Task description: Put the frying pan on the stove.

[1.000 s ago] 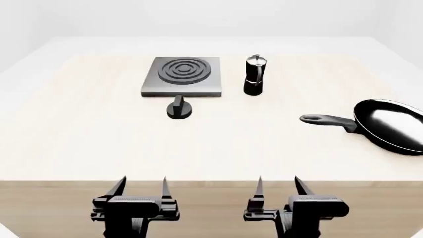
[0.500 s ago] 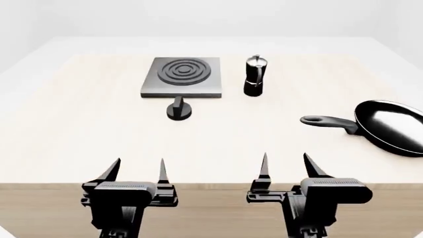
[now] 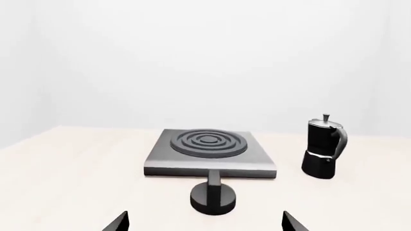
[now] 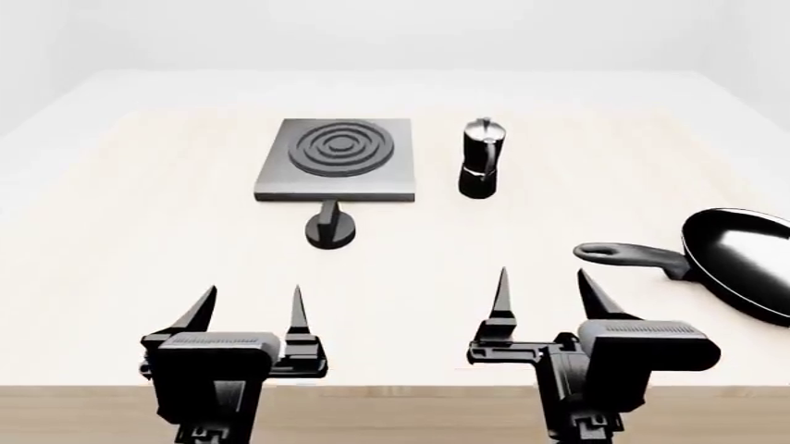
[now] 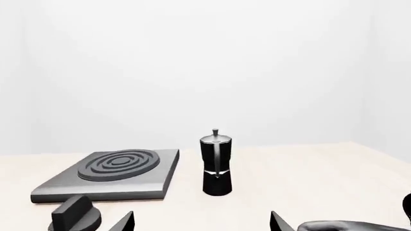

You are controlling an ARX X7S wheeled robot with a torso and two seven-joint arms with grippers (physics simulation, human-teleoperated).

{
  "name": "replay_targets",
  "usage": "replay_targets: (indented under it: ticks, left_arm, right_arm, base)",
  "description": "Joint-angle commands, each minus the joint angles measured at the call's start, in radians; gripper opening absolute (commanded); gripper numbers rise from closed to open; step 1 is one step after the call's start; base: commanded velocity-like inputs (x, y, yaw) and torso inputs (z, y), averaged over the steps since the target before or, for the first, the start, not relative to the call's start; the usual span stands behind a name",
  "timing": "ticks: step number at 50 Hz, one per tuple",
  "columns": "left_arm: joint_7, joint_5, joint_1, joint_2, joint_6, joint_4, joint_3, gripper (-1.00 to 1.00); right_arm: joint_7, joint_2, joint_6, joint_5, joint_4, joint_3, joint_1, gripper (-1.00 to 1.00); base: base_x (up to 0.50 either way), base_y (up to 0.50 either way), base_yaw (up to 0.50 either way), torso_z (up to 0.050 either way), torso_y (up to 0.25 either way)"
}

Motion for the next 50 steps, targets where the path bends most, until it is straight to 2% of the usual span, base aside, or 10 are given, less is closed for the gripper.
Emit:
replay_targets:
  ticks: [1,50]
  left_arm:
    - [-0.015,-0.028,0.003,-0.013,-0.010,0.019,0.006,1.00]
    - [-0.065,-0.066,0.035,-0.064,0.021,0.035,0.023,1.00]
  right_arm:
    - [0.015,0.015,0.002,0.023,-0.011,-0.004,0.000,1.00]
    - [0.067,0.049,0.035,0.100,-0.047,-0.022,0.005,1.00]
  base:
    - [0.25,0.00,0.00,0.000,0.000]
    - [0.34,0.00,0.00,0.000,0.000]
